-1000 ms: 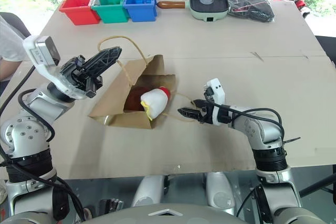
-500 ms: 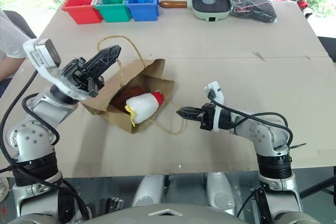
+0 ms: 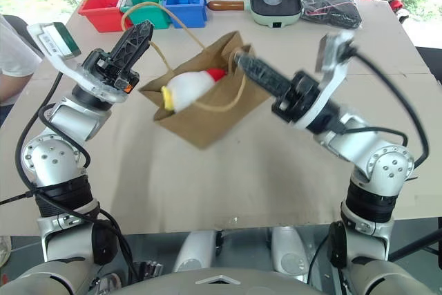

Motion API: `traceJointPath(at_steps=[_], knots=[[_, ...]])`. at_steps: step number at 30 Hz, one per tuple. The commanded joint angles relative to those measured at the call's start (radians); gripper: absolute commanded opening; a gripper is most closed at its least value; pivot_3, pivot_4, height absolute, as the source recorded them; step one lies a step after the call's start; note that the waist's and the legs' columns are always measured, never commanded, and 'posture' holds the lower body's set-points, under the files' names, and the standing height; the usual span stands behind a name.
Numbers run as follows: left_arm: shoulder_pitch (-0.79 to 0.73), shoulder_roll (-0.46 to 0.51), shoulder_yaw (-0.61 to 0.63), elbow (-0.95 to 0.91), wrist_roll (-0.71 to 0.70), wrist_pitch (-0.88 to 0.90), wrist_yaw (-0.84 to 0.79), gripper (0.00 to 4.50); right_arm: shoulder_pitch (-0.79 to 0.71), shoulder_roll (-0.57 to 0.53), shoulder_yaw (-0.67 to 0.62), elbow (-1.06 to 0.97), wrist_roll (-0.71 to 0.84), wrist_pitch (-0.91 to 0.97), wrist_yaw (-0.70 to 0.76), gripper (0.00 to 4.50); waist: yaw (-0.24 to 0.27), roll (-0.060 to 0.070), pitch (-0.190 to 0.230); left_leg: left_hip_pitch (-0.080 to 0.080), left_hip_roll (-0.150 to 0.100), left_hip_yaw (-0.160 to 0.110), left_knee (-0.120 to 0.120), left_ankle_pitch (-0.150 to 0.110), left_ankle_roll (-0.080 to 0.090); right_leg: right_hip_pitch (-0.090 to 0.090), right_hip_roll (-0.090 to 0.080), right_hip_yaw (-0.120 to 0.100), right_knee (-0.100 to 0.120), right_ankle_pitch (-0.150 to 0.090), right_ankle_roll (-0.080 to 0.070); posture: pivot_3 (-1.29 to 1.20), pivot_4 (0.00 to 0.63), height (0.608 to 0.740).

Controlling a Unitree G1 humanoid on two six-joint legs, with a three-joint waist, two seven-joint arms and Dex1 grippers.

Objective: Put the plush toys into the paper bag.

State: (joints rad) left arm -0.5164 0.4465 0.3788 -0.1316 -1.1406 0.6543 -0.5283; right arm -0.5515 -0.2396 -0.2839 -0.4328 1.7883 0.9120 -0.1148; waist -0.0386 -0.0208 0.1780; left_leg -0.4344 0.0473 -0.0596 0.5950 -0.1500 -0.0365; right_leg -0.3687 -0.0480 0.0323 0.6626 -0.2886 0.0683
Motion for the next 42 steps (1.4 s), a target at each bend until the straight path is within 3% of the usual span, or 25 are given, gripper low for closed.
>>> traceJointPath(at_steps=[1, 6, 10, 15, 19, 22, 28, 33, 38, 39, 40, 42], knots=[[-0.057, -0.004, -0.007, 0.051, 0.056, -0.023, 0.048, 0.0, -0.027, -0.046, 0.014, -0.011, 0.033, -0.094, -0.115, 0.02, 0.001, 0.0, 0.0, 0.0, 0.0, 0.0, 0.0, 0.0, 0.0, 0.0, 0.0, 0.0, 0.0, 0.0, 0.0, 0.0, 0.15, 0.74], [-0.099, 0.012, -0.091, 0.128, 0.2, -0.056, -0.02, 0.0, 0.045, -0.09, 0.054, 0.05, -0.038, -0.119, -0.124, 0.02, 0.005, -0.001, 0.0, -0.003, 0.0, 0.0, 0.0, 0.0, 0.0, -0.002, 0.0, 0.0, 0.0, 0.0, 0.0, 0.0, 0.15, 0.74], [-0.148, 0.02, -0.121, 0.154, 0.242, -0.046, -0.063, 0.0, 0.013, -0.11, 0.052, 0.038, -0.042, -0.158, -0.155, 0.02, 0.003, 0.0, 0.0, -0.007, 0.0, 0.001, 0.0, 0.0, 0.0, -0.007, 0.0, 0.002, 0.001, 0.0, 0.0, 0.0, 0.15, 0.74], [-0.305, 0.084, -0.053, 0.239, 0.169, 0.056, -0.083, 0.0, -0.113, -0.149, 0.023, -0.022, 0.147, -0.248, -0.247, 0.02, -0.002, 0.0, 0.001, -0.013, 0.0, 0.0, 0.003, 0.0, 0.0, -0.012, 0.001, 0.001, 0.003, 0.001, 0.001, 0.0, 0.15, 0.74], [-0.405, 0.155, -0.068, 0.322, 0.196, 0.12, -0.13, 0.0, -0.126, -0.215, 0.004, -0.037, 0.184, -0.25, -0.236, 0.02, -0.001, -0.001, 0.0, -0.014, 0.0, -0.002, 0.002, 0.0, 0.001, -0.012, 0.001, -0.001, 0.001, 0.001, 0.001, 0.0, 0.15, 0.74], [-0.37, 0.154, -0.101, 0.306, 0.231, 0.122, -0.16, 0.0, -0.076, -0.246, 0.013, -0.029, 0.176, -0.241, -0.221, 0.02, 0.007, -0.001, 0.001, -0.014, 0.0, -0.003, 0.002, 0.0, 0.001, -0.011, 0.001, -0.003, 0.0, 0.001, 0.001, 0.0, 0.15, 0.74], [-0.229, 0.131, -0.178, 0.226, 0.334, 0.066, -0.199, 0.0, 0.084, -0.289, 0.086, -0.035, 0.0, -0.201, -0.139, 0.02, 0.005, 0.0, 0.001, -0.014, 0.0, -0.002, 0.003, 0.0, 0.001, -0.01, 0.001, -0.002, 0.001, 0.001, 0.0, 0.0, 0.15, 0.74], [-0.233, 0.082, -0.168, 0.203, 0.361, 0.024, -0.179, 0.0, 0.113, -0.313, 0.085, -0.025, -0.112, -0.206, -0.094, 0.02, 0.006, 0.0, 0.001, -0.014, 0.0, -0.002, 0.004, 0.0, 0.001, -0.011, 0.001, -0.002, 0.001, 0.001, 0.0, 0.0, 0.15, 0.74], [-0.234, 0.086, -0.176, 0.191, 0.366, -0.002, -0.259, 0.0, 0.13, -0.382, 0.061, -0.03, -0.213, -0.189, -0.024, 2.24, 0.007, 0.0, 0.001, -0.014, 0.0, -0.002, 0.004, 0.0, 0.001, -0.011, 0.001, -0.002, 0.001, 0.001, 0.0, 0.0, 0.15, 0.74], [-0.235, 0.086, -0.171, 0.195, 0.368, -0.009, -0.265, 0.75, 0.135, -0.407, 0.056, -0.035, -0.238, -0.182, -0.008, 2.85, 0.008, 0.0, 0.001, -0.014, 0.0, -0.002, 0.004, 0.0, 0.001, -0.011, 0.001, -0.002, 0.001, 0.001, 0.0, 0.0, 0.15, 0.74], [-0.236, 0.089, -0.163, 0.212, 0.381, -0.024, -0.263, 1.03, 0.146, -0.438, 0.042, -0.047, -0.257, -0.177, 0.023, 3.29, 0.009, 0.0, 0.001, -0.014, 0.0, -0.002, 0.003, 0.0, 0.001, -0.011, 0.001, -0.002, 0.001, 0.001, 0.0, 0.0, 0.15, 0.74], [-0.229, 0.106, -0.158, 0.233, 0.396, -0.042, -0.289, 2.03, 0.166, -0.479, 0.011, -0.066, -0.261, -0.172, 0.07, 3.34, 0.013, 0.0, 0.001, -0.014, 0.0, -0.002, 0.003, 0.0, 0.001, -0.011, 0.001, -0.002, 0.001, 0.001, 0.0, 0.0, 0.15, 0.74]])
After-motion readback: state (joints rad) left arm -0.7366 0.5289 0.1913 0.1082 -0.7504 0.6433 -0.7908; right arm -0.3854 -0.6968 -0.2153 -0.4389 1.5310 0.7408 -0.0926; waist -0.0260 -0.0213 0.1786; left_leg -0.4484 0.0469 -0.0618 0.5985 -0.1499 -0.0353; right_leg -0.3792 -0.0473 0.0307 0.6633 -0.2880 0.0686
